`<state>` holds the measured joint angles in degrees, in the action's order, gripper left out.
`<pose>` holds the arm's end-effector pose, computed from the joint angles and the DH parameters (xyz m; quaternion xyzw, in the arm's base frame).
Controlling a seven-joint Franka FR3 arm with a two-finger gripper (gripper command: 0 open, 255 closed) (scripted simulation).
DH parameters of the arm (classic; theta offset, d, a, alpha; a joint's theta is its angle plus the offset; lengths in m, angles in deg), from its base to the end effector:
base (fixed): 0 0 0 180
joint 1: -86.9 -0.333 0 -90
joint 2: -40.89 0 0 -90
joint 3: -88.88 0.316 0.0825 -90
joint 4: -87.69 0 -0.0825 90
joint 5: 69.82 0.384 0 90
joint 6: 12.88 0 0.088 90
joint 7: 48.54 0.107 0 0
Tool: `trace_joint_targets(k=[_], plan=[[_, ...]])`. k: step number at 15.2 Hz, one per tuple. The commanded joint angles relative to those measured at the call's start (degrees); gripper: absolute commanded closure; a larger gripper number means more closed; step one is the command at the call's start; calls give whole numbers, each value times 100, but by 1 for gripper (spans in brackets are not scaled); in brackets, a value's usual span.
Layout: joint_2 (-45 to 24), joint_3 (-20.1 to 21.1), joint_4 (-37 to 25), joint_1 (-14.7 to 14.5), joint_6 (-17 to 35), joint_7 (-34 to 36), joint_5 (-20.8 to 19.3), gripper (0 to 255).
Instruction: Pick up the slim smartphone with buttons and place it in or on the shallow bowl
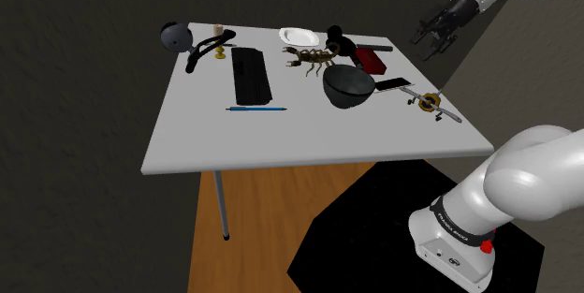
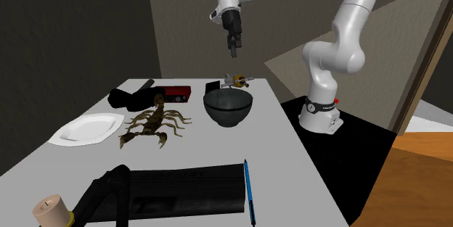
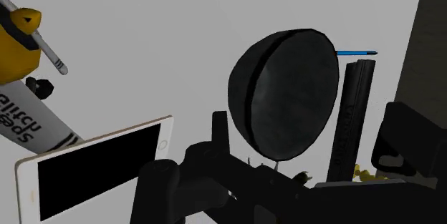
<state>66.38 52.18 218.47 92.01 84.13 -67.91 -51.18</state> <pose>0.3178 -0.2703 0.4883 -0.9340 0.1853 -0.0384 0.3031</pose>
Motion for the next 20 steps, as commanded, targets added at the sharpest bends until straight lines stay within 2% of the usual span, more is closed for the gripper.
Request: trace_joint_targets(k=[1, 4, 6, 8, 10, 12, 17, 18, 20], plan=[[-488, -526, -201, -89, -76, -423, 438, 0], [-1410, -1365, -559, -215, -441, -1176, 1221, 0], [-2254, -1891, -845, -228, -891, -1773, 1898, 0], [-3278, -2183, -1165, 23, -1530, -2386, 2657, 0], [-4229, -2120, -1484, 564, -2174, -2848, 3318, 0], [-5001, -1866, -1787, 1190, -2698, -3126, 3834, 0], [-6521, -1107, -2505, 2560, -3618, -3370, 4813, 0], [-6570, -1070, -2532, 2613, -3642, -3369, 4843, 0], [-6505, -1063, -2381, 2491, -3535, -3378, 4871, 0]])
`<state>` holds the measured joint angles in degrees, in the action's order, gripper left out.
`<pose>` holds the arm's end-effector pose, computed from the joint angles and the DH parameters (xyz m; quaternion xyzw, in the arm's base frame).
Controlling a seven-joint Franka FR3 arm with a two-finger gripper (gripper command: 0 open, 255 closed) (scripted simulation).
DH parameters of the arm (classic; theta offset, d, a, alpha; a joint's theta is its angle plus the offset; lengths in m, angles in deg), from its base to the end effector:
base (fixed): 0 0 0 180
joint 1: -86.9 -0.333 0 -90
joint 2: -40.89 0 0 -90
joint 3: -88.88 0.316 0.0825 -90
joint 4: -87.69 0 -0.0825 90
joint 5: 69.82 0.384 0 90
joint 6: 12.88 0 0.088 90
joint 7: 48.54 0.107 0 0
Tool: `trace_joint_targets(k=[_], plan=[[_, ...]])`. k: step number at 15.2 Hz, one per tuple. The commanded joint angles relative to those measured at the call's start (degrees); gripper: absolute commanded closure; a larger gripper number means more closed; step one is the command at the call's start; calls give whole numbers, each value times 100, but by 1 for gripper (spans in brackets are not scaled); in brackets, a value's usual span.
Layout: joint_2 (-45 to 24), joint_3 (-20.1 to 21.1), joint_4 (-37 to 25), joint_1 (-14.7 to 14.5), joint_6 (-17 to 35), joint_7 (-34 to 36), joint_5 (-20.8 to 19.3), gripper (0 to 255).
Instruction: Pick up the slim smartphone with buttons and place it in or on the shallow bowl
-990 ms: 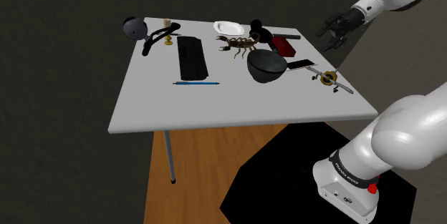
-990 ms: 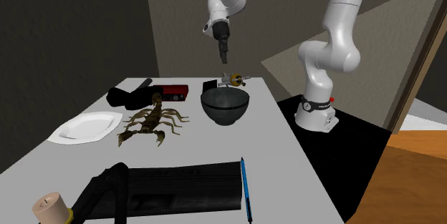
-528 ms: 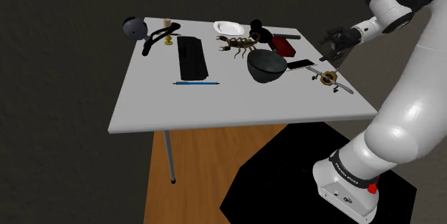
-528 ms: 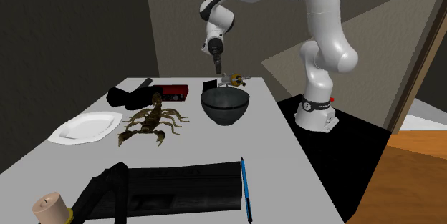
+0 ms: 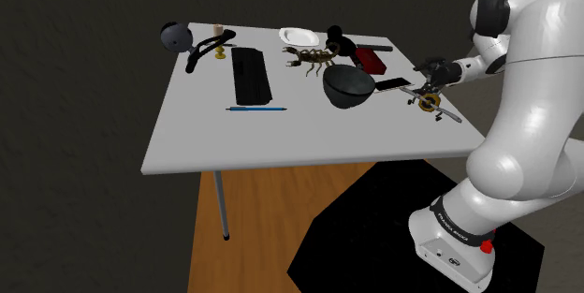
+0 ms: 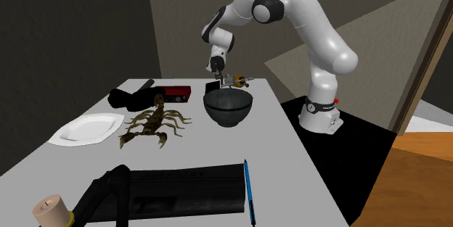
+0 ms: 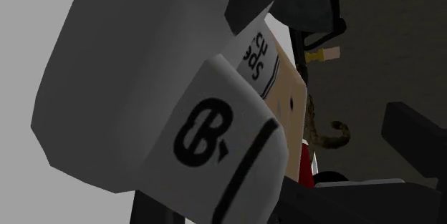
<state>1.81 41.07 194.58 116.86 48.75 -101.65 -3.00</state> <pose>0.2663 -0.4703 0.2440 -0.7393 0.3159 -0.1038 0.5855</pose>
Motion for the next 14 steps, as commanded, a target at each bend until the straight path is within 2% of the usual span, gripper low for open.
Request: trace_joint_targets(k=[1, 5, 13, 14], plan=[[-18, 51, 81, -56, 55, -9, 71, 0], [108, 55, 400, -342, 284, -29, 165, 0], [38, -71, 393, -441, 208, -55, 223, 0], [136, -100, 472, -529, 247, -9, 218, 255]])
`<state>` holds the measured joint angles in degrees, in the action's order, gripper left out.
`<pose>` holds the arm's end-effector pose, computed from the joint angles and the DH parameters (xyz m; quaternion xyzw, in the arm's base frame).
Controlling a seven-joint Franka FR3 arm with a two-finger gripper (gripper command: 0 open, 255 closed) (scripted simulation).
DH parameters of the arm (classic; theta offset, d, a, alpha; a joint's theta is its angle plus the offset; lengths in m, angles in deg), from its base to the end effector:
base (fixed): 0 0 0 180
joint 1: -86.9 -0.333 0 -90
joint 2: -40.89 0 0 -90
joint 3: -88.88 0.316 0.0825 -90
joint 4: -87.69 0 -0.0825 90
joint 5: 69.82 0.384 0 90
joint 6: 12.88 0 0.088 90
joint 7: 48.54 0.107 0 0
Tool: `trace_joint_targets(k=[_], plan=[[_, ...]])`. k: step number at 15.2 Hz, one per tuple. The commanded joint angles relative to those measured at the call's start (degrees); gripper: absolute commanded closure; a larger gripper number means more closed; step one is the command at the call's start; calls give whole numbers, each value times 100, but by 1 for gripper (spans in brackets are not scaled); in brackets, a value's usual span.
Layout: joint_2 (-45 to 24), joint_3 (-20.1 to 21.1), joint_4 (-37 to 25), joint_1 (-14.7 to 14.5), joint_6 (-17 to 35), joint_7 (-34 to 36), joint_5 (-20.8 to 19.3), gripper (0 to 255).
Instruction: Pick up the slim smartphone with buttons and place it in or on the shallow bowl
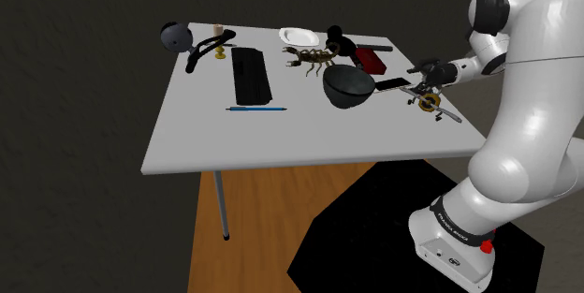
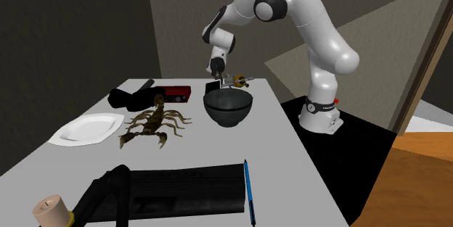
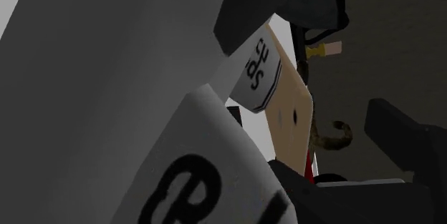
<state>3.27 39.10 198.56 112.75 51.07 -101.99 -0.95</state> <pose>0.2750 -0.4531 0.2419 -0.7387 0.3224 -0.1154 0.5806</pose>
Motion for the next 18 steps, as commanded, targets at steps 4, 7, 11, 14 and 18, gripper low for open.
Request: trace_joint_targets(k=[4, 7, 11, 14, 18], plan=[[-93, 120, 25, -51, -11, -24, 12, 255], [-93, 119, 22, -49, -13, -23, 11, 255], [15, 63, 14, -76, -51, 67, -22, 255], [199, -23, 33, -140, -90, 206, -79, 255], [441, -134, 45, -225, -141, 400, -152, 255]])
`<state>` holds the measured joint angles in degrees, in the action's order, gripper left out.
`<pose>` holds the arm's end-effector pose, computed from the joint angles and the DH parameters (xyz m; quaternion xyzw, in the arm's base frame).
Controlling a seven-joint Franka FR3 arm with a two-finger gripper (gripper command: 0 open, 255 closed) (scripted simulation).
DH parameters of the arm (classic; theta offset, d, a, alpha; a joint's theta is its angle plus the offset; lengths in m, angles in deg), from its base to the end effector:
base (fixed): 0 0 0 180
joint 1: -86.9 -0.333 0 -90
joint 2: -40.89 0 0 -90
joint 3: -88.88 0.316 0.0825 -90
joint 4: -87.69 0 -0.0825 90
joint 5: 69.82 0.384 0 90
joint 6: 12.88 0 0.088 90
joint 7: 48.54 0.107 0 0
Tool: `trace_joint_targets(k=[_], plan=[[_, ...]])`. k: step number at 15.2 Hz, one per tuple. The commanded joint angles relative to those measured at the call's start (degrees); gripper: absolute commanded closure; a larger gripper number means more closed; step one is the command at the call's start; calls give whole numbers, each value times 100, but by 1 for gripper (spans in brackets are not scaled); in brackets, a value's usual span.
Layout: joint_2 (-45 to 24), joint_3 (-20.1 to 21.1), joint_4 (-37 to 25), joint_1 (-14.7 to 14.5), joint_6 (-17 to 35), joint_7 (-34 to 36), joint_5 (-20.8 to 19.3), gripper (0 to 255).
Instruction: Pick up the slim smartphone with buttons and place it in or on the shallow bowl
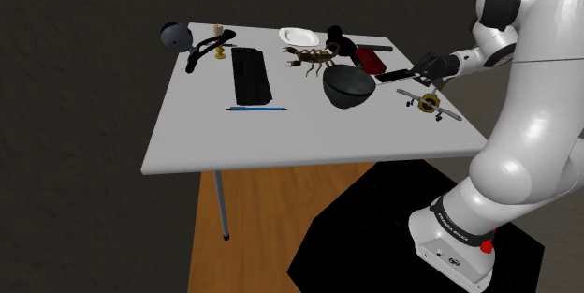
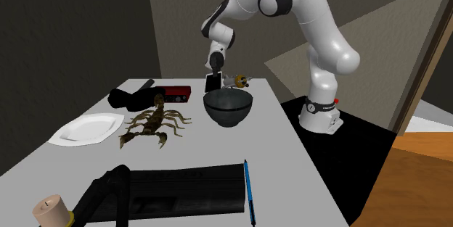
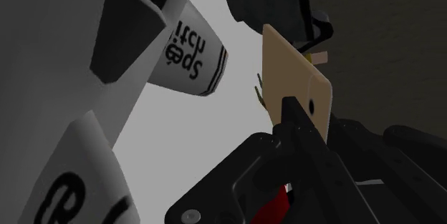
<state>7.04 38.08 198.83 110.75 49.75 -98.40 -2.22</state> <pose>0.2854 -0.4453 0.2730 -0.7367 0.3158 -0.1039 0.5889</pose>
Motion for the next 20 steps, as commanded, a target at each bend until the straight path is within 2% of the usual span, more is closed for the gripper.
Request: trace_joint_targets(k=[1, 20], plan=[[125, -58, 18, -46, -21, 91, -42, 255], [1190, -486, -167, -401, -261, 1154, -281, 255]])
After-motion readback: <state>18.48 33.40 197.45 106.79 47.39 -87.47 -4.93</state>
